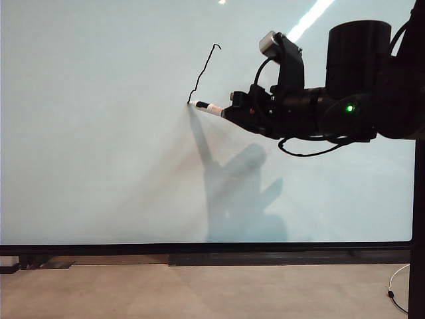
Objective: Pick up the pen on the shelf to the right of the whiteboard and draw a triangle.
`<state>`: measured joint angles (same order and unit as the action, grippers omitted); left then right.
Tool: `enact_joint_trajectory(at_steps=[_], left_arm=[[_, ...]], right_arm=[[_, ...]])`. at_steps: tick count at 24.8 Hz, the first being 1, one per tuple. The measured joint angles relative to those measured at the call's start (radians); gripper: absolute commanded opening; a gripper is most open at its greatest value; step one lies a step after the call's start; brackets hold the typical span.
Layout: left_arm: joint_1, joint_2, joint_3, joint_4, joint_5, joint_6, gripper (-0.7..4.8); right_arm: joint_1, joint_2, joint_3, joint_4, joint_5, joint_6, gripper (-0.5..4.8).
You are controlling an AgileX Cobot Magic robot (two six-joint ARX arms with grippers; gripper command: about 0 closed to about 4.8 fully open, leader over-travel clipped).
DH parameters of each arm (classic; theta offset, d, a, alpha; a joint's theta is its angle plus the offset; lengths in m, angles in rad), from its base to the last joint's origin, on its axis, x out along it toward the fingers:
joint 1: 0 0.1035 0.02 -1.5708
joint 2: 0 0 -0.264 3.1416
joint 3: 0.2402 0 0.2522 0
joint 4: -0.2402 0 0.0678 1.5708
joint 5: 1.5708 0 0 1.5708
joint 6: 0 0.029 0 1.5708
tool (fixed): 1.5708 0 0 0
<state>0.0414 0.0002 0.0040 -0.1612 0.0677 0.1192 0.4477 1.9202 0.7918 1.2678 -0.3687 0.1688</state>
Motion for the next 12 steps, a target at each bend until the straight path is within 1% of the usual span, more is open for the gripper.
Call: enact_joint_trajectory(at_steps=[5,12], left_arm=[[0.000,0.000,0.000,0.000,0.000,0.000,-0.05],[0.000,0.000,0.000,0.000,0.000,0.000,-0.05]], right_arm=[[0.003,0.026,0.016,0.006,-0.015,0.012,-0.06],[0.032,0.056,0.030,-0.005,-0.008,0.018,-0.06]])
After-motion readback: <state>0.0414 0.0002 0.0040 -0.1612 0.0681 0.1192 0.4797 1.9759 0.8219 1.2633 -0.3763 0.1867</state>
